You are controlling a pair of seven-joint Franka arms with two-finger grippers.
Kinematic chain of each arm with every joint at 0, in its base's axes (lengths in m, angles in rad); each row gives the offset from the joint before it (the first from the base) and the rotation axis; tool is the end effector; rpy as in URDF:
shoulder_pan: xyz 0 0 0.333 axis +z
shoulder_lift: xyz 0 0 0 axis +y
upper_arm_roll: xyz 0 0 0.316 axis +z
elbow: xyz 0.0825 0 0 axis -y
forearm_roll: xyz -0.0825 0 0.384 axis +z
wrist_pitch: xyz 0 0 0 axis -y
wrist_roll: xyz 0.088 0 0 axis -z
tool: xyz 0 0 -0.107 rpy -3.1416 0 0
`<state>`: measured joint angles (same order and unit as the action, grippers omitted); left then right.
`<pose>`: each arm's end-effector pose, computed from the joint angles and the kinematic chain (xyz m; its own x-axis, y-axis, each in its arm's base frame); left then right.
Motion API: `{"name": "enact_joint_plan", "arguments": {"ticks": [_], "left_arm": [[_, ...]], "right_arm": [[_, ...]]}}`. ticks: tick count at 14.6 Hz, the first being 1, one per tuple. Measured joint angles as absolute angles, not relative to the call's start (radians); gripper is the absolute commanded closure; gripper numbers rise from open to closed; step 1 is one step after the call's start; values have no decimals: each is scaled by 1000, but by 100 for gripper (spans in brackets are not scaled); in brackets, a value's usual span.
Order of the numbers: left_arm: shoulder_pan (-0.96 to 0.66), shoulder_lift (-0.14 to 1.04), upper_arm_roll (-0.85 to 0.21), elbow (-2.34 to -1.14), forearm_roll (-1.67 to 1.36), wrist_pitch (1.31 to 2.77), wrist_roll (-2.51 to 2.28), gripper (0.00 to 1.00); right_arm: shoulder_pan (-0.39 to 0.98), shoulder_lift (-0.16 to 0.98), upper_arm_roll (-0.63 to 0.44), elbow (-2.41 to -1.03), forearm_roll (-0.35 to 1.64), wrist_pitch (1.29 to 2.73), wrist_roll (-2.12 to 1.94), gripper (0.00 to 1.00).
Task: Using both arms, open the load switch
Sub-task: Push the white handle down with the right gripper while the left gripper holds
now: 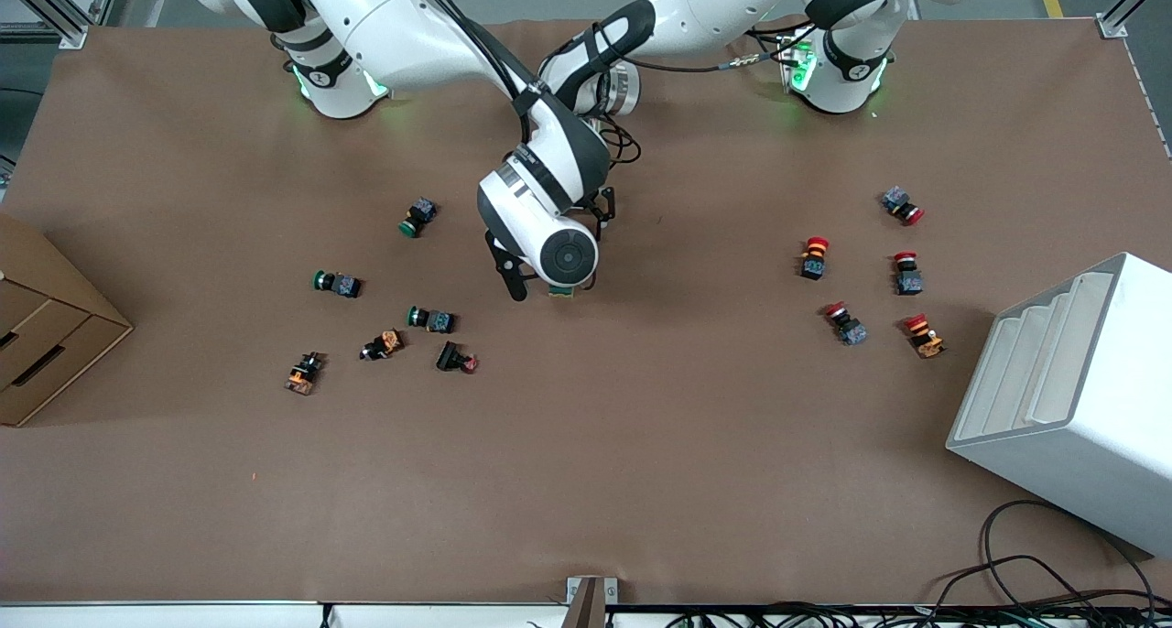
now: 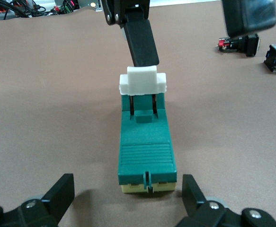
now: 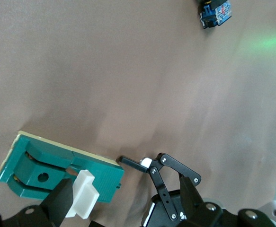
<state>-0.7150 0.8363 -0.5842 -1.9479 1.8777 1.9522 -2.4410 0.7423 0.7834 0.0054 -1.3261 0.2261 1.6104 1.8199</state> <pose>0.2144 -0.5472 0.0926 0.5503 -0.0998 0.8290 -0.1130 -0.9926 -0.0446 0.4839 0.4794 0.2388 0.3987 -0.9142 -0.0719 -0.7713 -0.3767 0.5131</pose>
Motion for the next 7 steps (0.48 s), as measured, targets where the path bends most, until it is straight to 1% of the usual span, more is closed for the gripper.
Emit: {"name": "enact_joint_plan", "arguments": {"ticks": [7], "left_arm": [[-726,838,-583,-1949,1878,1939,-2441,0]], "right_arm": [[750,785,22,-1333,227,1612,1820,0]]}}
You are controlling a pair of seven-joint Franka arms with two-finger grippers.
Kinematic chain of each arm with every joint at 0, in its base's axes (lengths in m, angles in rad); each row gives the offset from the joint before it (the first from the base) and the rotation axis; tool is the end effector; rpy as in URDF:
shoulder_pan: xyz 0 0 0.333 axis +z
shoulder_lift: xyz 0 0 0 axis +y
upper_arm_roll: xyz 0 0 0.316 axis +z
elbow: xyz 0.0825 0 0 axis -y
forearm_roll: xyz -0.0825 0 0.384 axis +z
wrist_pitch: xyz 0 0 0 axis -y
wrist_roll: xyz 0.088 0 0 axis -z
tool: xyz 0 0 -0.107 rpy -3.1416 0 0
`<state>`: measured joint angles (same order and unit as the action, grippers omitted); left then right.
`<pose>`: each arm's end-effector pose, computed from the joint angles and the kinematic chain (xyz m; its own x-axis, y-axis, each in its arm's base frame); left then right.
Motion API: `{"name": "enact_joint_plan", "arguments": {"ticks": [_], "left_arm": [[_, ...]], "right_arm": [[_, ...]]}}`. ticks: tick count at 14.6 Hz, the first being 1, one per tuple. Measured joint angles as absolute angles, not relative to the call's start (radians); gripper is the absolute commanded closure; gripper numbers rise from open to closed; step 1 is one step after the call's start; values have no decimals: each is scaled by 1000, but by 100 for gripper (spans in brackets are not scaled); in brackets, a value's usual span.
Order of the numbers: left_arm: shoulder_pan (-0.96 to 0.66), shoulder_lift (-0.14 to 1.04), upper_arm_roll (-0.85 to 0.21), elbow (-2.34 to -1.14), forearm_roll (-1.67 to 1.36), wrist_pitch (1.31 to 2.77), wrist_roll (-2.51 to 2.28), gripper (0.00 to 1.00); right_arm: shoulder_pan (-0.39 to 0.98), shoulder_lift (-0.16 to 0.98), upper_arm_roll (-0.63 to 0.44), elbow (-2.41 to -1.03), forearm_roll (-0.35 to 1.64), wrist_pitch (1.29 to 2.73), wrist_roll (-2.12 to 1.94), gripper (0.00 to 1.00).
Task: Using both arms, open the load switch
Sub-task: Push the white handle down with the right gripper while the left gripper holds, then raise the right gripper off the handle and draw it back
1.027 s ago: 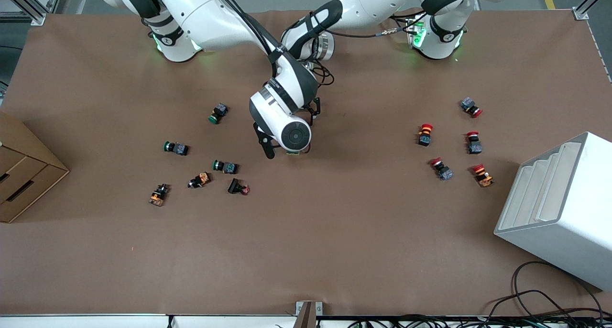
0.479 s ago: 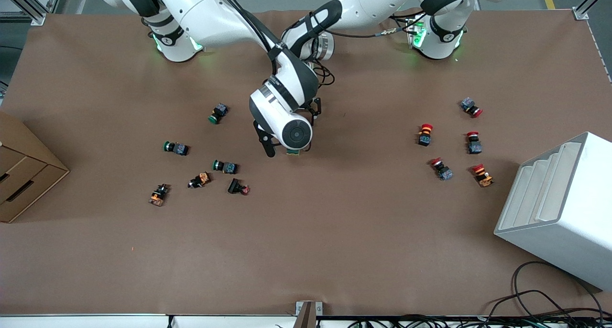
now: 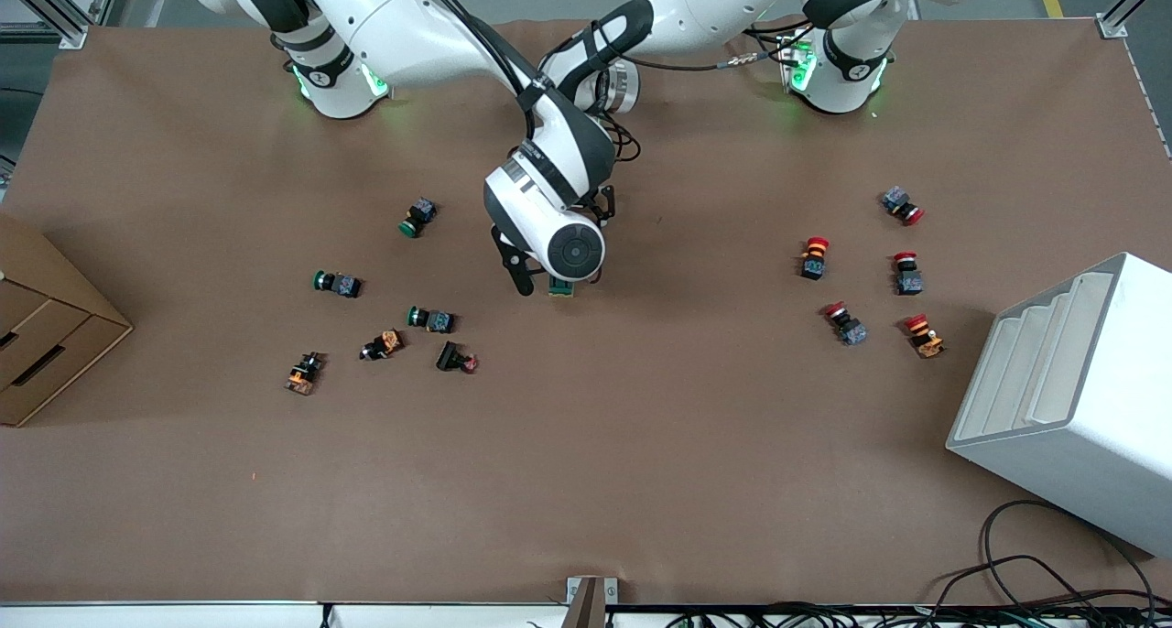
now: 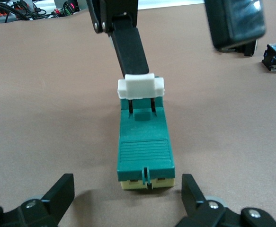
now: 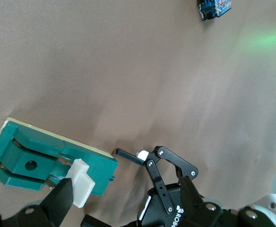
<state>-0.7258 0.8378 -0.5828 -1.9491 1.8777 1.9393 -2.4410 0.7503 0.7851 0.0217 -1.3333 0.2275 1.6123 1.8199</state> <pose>0.2101 -0.5478 0.0915 0.5418 -0.1071 0.8337 -0.1164 -0.9919 -0.0518 0.4724 0.4884 0.2352 0.4145 -0.9064 -0.0814 -0.7571 -0.3931 0.5218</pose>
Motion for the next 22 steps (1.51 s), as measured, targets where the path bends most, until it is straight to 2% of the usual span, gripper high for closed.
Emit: {"name": "enact_joint_plan", "arguments": {"ticks": [16,19,22], "left_arm": [[-726,838,-583,-1949,1878,1939,-2441,0],[-726,838,-583,-1948,1878,1938,-2441,0],[-726,836,-583,-1938,1867,1934,-2432,0]], "right_arm": [[769,787,15,-1376,227,1665,1812,0],[741,748,-12,-1352,206,1654,1709,0],[671,661,-21,-1348,122,1603,1515,0]]}}
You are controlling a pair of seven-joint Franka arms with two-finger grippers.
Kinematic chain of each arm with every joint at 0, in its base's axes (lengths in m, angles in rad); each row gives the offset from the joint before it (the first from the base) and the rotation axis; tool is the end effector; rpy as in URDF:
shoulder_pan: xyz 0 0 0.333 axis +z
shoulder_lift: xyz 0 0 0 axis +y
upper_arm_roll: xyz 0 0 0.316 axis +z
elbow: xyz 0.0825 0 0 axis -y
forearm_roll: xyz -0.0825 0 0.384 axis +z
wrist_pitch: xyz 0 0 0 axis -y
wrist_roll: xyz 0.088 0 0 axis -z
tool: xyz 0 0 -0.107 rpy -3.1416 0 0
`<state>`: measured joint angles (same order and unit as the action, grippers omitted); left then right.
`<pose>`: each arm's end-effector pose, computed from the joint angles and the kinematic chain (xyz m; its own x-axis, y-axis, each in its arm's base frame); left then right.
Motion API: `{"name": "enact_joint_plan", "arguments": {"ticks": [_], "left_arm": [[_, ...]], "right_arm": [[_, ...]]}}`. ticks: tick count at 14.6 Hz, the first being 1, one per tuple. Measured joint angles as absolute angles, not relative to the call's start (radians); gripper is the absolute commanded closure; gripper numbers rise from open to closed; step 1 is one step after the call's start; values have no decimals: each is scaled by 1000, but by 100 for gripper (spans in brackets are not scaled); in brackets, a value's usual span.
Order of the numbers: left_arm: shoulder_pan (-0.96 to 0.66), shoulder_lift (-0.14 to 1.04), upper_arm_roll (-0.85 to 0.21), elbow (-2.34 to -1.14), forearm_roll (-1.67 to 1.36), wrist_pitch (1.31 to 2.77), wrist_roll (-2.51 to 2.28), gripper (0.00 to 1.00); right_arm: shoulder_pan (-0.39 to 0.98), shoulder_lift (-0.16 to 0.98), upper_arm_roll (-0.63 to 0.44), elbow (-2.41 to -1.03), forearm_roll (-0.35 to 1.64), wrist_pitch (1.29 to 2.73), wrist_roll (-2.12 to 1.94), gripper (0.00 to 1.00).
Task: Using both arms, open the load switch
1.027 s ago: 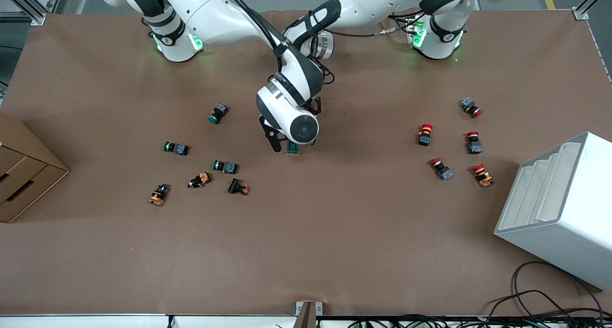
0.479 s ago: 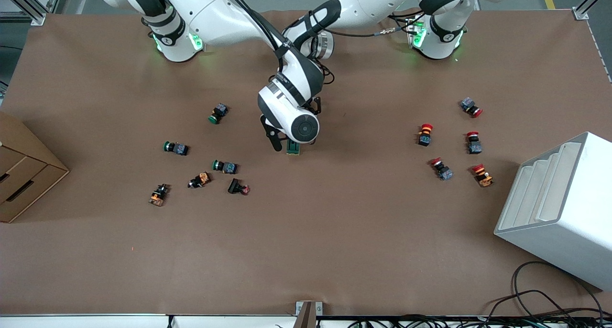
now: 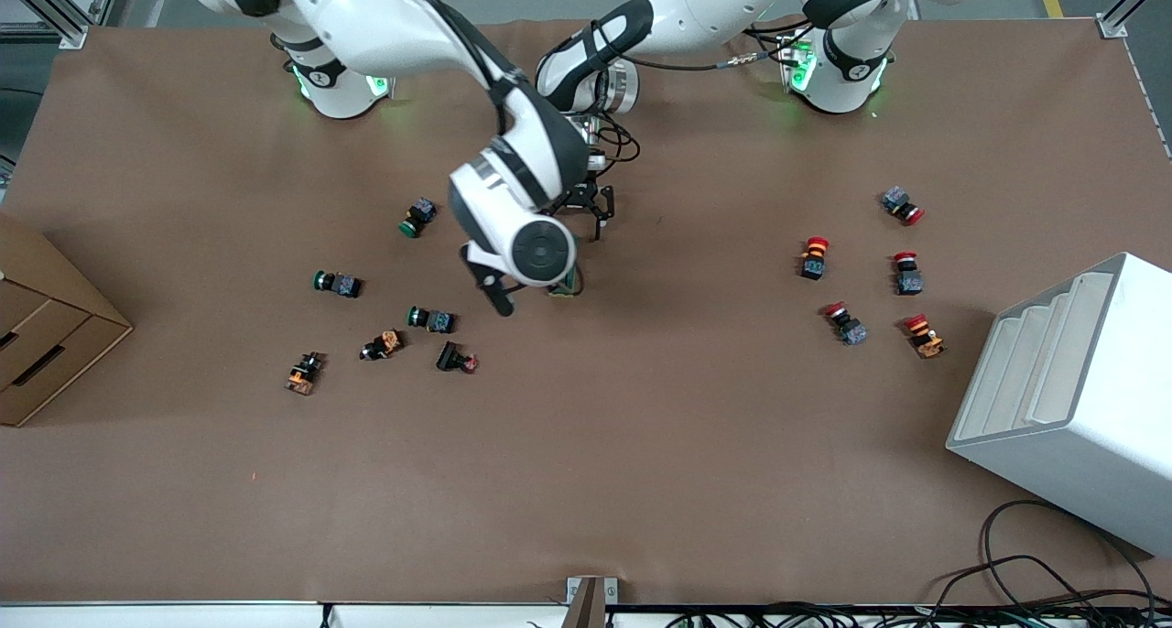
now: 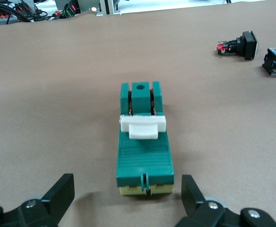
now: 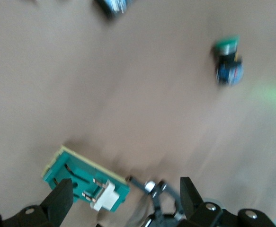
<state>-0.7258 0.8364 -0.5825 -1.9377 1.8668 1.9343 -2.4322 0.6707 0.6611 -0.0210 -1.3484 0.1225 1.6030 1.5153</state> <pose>0.2142 -0.5507 0.0951 0.5394 -0.1010 0.8359 -0.1047 -0.9931 -0.0524 0.5326 0.4240 0.3109 0.6034 -0.7884 -0.1196 -0.7020 -0.5963 0.3894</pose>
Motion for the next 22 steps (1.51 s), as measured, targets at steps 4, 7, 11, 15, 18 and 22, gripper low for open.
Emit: {"name": "enact_joint_plan", "arguments": {"ticks": [4,7,11,15,18,22], "left_arm": [[-726,797,-592,-1888,1711,1931,-2296,0],[-725,728,-611,-1808,1540,1930,-2158,0],[-678,601,-610,-1659,1236,1927,-1875,0],[-538,487,-608,-1517,965,1927,-1562,0],[-412,440,-607,-1440,800,1928,-1355,0],[-228,376,-608,-1394,591,1916,-1109,0]], "right_arm": [[557,534,-27,-1360,80,1534,1193,0],[412,419,-31,-1382,68,1476,841,0],[207,325,-34,-1389,13,1465,371,0],[56,292,-33,-1388,-1,1468,63,0],[-33,290,-33,-1359,-2,1429,-26,0],[-62,287,-31,-1279,-2,1342,-33,0]]}}
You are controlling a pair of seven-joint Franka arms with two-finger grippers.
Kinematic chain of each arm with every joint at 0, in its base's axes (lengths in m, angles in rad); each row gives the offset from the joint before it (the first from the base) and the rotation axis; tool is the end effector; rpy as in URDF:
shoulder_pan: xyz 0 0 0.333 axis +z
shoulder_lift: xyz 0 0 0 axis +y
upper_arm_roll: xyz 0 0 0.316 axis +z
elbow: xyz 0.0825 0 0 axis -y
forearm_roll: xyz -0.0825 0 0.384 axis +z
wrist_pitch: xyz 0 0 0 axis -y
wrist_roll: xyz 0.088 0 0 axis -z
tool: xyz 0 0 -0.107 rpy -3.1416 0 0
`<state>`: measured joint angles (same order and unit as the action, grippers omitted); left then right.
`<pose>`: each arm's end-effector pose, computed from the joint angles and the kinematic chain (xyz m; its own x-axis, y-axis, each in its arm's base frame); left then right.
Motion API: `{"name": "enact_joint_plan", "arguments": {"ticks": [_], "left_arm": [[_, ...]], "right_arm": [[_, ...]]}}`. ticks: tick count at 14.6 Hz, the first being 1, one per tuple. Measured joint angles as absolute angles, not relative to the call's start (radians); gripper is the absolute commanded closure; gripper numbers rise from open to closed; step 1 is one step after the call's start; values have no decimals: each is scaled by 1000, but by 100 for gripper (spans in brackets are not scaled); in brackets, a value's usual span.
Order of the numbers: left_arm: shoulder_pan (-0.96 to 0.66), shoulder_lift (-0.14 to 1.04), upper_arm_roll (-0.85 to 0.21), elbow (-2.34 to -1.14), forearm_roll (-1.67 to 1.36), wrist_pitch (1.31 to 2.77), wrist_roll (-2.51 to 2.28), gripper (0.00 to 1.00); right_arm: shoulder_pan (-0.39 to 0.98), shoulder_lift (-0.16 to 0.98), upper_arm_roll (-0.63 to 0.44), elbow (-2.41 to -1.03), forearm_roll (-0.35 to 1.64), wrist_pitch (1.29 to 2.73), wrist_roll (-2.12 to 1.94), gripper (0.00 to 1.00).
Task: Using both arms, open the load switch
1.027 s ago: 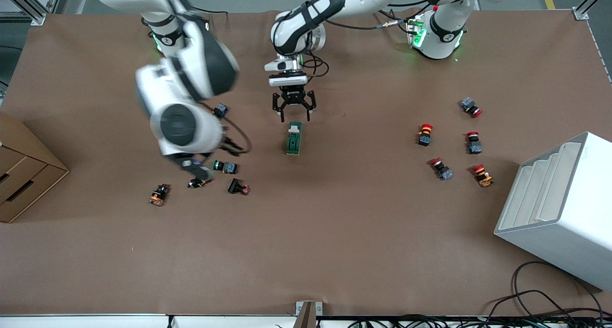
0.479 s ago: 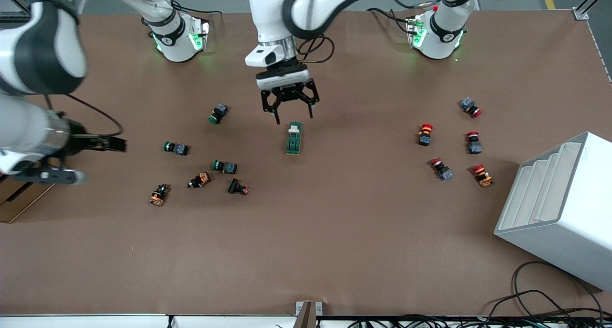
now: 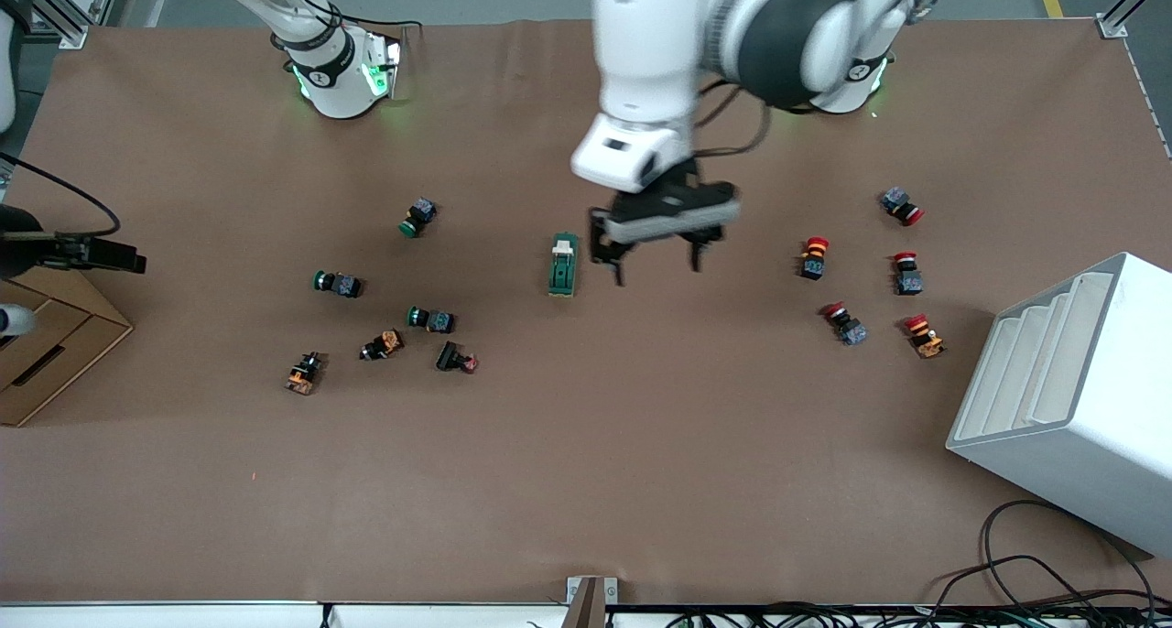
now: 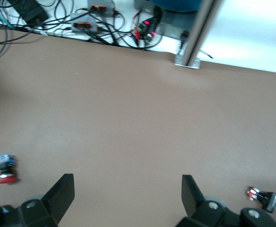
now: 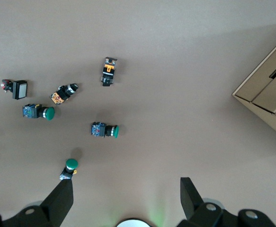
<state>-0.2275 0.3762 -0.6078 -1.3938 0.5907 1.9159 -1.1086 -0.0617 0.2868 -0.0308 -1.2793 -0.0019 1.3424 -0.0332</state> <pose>0.5336 -0.4264 0.5496 0.8960 0.1704 0.4100 0.1851 -0.9827 0.0040 0.6118 -0.0541 0.5733 0.9733 -0.0581 -0.2219 -0.0588 -0.9983 0.0033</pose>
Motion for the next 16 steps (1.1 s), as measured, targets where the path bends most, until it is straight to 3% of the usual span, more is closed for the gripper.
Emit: {"name": "enact_joint_plan", "arguments": {"ticks": [5,10,16], "left_arm": [[-75,313,-584,-1356,430,1833,-758,0],[-75,163,-306,-1353,185,1733,-304,0],[-71,24,-129,-1471,3,1618,-33,0]], "right_arm": [[-61,286,-20,-1255,-2,1326,-37,0],[-53,286,-3,-1252,-1,1353,-65,0],[-49,286,3,-1248,5,1358,-67,0]]}}
